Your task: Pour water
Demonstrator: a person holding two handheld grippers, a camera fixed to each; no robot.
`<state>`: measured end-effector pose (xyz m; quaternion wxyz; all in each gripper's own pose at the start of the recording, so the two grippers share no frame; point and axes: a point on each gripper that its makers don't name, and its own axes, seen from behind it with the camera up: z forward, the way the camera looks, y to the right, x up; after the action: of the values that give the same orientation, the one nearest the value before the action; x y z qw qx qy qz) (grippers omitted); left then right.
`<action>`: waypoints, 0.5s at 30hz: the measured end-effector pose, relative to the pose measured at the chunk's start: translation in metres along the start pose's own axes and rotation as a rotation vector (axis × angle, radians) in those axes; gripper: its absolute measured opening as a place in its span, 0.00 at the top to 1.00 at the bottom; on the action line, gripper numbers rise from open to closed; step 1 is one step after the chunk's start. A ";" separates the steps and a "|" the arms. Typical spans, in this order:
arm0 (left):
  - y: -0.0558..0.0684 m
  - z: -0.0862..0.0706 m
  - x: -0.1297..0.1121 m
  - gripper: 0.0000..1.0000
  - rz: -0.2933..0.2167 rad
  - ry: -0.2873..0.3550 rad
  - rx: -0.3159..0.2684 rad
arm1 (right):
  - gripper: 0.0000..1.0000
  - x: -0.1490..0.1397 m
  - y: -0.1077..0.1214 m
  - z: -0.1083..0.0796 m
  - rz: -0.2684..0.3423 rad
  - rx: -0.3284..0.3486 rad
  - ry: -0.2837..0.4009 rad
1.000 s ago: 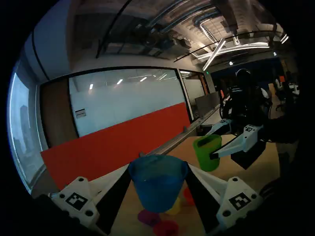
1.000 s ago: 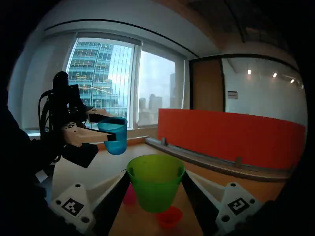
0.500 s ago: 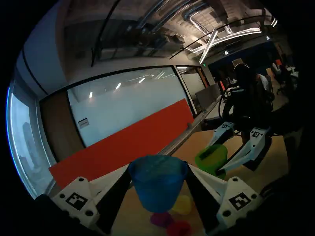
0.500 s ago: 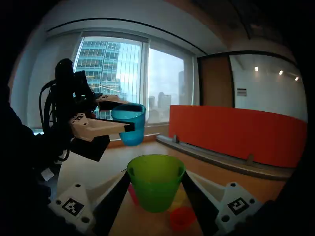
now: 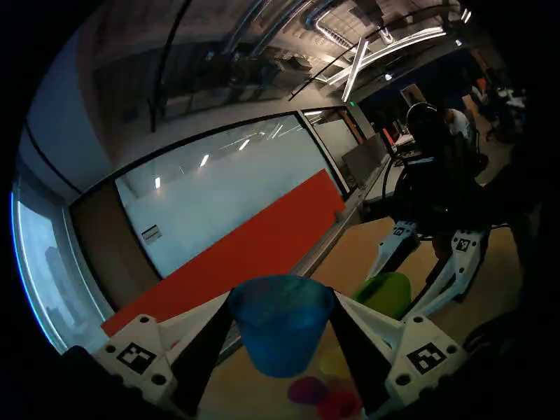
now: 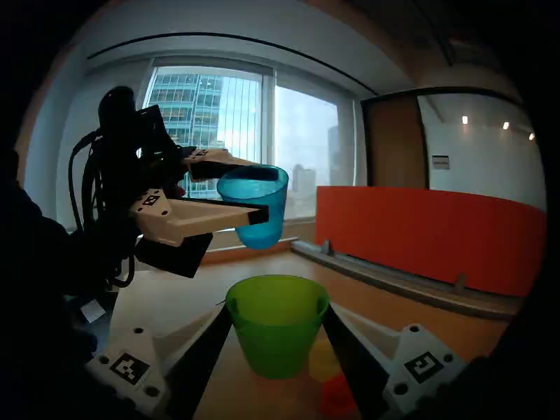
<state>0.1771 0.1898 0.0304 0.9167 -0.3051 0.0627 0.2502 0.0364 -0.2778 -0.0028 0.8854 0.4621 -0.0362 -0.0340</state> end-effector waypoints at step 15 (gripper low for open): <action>-0.003 0.002 0.012 0.11 0.117 -0.006 0.007 | 0.09 -0.005 -0.014 0.015 0.000 0.043 -0.007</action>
<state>0.1893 0.1936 0.0301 0.9017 -0.2971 0.0788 0.3042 0.0300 -0.2971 -0.0057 0.8751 0.4810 -0.0402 -0.0349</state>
